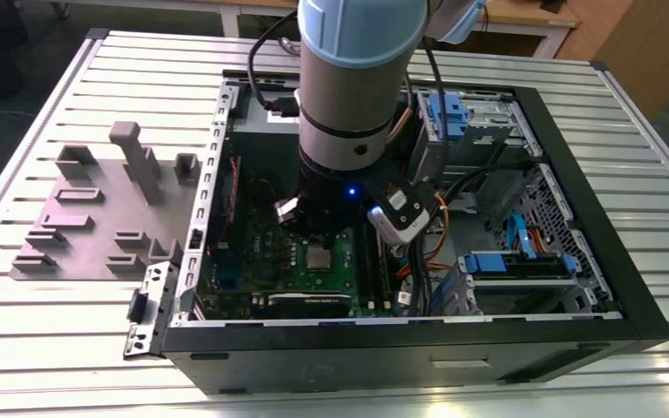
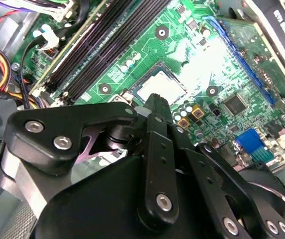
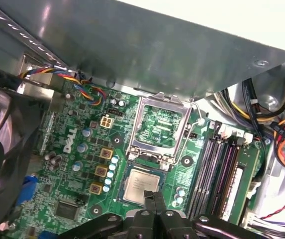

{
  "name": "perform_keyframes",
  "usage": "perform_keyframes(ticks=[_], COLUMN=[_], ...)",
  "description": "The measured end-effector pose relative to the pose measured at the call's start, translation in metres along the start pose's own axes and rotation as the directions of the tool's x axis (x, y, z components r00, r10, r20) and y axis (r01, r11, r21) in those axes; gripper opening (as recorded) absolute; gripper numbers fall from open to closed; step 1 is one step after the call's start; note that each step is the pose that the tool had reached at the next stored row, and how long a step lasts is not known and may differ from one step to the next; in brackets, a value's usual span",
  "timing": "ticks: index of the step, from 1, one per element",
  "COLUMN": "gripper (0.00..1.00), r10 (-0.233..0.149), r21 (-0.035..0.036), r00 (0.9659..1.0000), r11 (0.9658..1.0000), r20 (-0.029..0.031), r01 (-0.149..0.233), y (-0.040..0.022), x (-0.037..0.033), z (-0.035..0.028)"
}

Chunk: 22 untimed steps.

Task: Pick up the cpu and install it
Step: 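Close the cpu cover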

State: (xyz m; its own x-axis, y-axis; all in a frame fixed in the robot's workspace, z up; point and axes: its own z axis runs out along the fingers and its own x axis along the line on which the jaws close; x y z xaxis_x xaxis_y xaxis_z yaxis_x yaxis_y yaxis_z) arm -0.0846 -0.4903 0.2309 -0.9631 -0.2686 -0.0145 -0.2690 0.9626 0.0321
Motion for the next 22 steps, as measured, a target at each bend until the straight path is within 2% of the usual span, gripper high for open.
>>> perform_keyframes(ticks=[4,7,10,22], gripper=[0.11,0.11,0.11,0.11], r10=[-0.005,-0.005,-0.005,-0.005], r21=[0.0000,0.0000,-0.0001,-0.0001], r00=[1.0000,1.0000,1.0000,1.0000], r11=[1.0000,1.0000,1.0000,1.0000], r20=[0.0008,0.0002,0.0003,0.0002], r01=[0.005,0.005,0.005,0.005], y=[0.0011,0.0048,0.0082,0.0088], x=[-0.0025,-0.0069,-0.0085,-0.0087], z=[0.0001,0.0004,0.0006,0.0006])
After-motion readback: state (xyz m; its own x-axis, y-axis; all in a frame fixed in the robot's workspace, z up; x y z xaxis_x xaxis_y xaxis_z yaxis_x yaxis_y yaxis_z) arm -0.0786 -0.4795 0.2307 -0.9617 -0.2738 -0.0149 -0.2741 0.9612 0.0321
